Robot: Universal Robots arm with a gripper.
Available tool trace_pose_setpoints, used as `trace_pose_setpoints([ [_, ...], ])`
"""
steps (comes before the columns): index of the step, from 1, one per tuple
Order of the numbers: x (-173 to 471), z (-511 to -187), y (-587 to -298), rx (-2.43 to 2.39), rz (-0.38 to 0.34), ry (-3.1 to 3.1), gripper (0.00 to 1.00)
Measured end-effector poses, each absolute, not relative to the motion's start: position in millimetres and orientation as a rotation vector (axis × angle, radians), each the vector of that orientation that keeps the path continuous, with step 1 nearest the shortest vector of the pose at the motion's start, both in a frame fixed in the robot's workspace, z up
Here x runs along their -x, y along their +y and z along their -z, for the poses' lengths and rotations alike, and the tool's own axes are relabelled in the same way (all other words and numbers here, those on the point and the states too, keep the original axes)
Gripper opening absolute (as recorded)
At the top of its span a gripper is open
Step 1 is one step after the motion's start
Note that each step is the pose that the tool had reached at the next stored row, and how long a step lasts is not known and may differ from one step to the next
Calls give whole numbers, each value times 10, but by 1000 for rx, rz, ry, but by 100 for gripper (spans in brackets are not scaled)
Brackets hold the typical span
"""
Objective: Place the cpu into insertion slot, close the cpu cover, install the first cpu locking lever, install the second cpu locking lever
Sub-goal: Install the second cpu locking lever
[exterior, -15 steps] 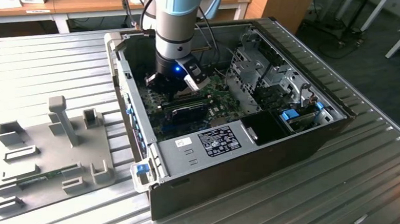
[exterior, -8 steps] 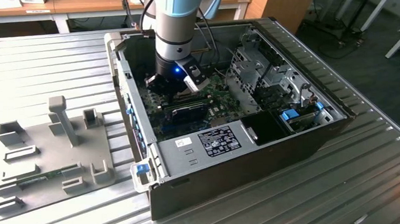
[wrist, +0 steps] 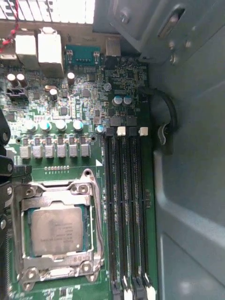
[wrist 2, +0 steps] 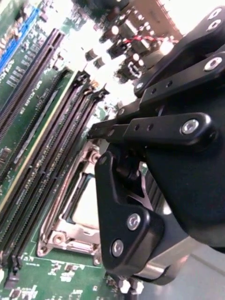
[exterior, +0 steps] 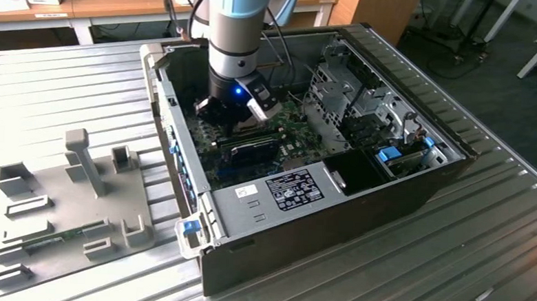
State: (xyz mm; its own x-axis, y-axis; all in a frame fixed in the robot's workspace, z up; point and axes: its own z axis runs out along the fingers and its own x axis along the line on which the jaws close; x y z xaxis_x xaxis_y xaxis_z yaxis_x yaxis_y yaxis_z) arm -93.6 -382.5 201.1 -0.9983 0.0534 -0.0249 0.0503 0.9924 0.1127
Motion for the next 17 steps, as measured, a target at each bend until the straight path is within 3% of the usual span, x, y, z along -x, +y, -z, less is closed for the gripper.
trace_pose_setpoints([
  [17, 906, -2219, -3823, -81, -174, 3108, 11],
])
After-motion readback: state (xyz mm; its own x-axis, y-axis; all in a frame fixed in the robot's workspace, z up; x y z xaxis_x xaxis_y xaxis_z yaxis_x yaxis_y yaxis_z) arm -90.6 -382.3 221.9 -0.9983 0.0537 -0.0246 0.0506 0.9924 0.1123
